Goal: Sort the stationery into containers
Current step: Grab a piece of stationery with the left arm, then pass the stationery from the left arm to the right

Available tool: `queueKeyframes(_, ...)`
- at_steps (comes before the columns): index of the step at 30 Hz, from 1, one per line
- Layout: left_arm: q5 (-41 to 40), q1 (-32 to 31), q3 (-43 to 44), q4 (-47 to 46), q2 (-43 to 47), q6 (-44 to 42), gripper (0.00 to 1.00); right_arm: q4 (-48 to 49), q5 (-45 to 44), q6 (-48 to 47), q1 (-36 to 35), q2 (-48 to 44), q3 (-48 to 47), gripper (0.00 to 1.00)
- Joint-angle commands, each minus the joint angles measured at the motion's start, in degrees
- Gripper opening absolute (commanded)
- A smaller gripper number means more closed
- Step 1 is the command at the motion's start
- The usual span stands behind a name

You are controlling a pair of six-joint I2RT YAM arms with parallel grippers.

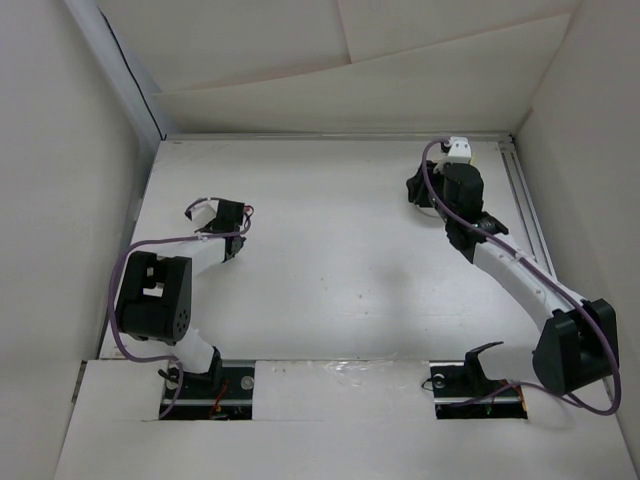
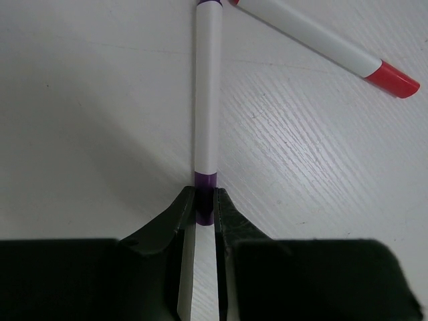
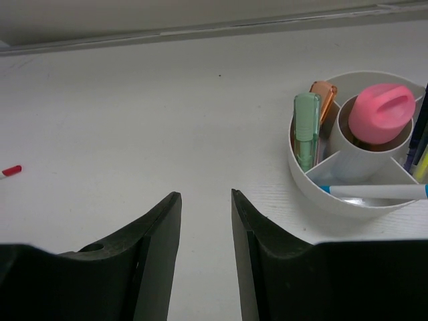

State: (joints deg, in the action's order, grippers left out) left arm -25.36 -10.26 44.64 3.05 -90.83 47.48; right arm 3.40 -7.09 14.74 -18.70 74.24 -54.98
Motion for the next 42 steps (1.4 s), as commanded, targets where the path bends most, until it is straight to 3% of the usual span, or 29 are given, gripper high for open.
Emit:
queueKeyframes(1,0.66,-0.45,-0.16,4.42,0.55,-0.55,0.00,1.70,1.81,0.29,0.59,-1.73,0.31,0.42)
queueKeyframes(5,3.04,-4.22,-1.49,3.89,4.67,-0.55,0.00,1.70,3.31,0.29,0.59,-1.73,0.31,0.43)
queueKeyframes(10,5.23,-9.94,-3.51,4.95,13.73,-0.55,0.00,1.70,9.28,-0.32,0.59,1.34,-2.05,0.57)
queueKeyframes(12,8.13,-11.18,-5.61,4.17,18.81,-1.07,0.00,1.70,15.77,-0.33,0.59,3.18,-3.71,0.63)
queueKeyframes(16,19.52,-11.18,-10.80,-4.95,27.70,-4.93,0.00,1.70,29.20,-0.33,-0.72,10.55,-6.88,0.72)
queueKeyframes(20,26.49,-11.18,-13.96,-13.38,34.56,-7.75,0.00,1.70,33.28,0.37,-3.00,15.31,-9.26,0.77)
queueKeyframes(29,47.15,-11.18,-18.89,-30.90,36.60,-9.52,0.00,17.69,43.83,9.34,-9.15,17.17,-7.33,0.77)
queueKeyframes(36,53.21,-11.18,-21.44,-37.94,36.60,-7.94,0.00,19.45,43.83,11.36,-11.62,18.93,-10.06,0.75)
queueKeyframes(42,55.16,-11.18,-21.44,-40.05,36.60,-7.41,0.00,24.10,46.46,14.87,-12.67,22.97,-11.90,0.66)
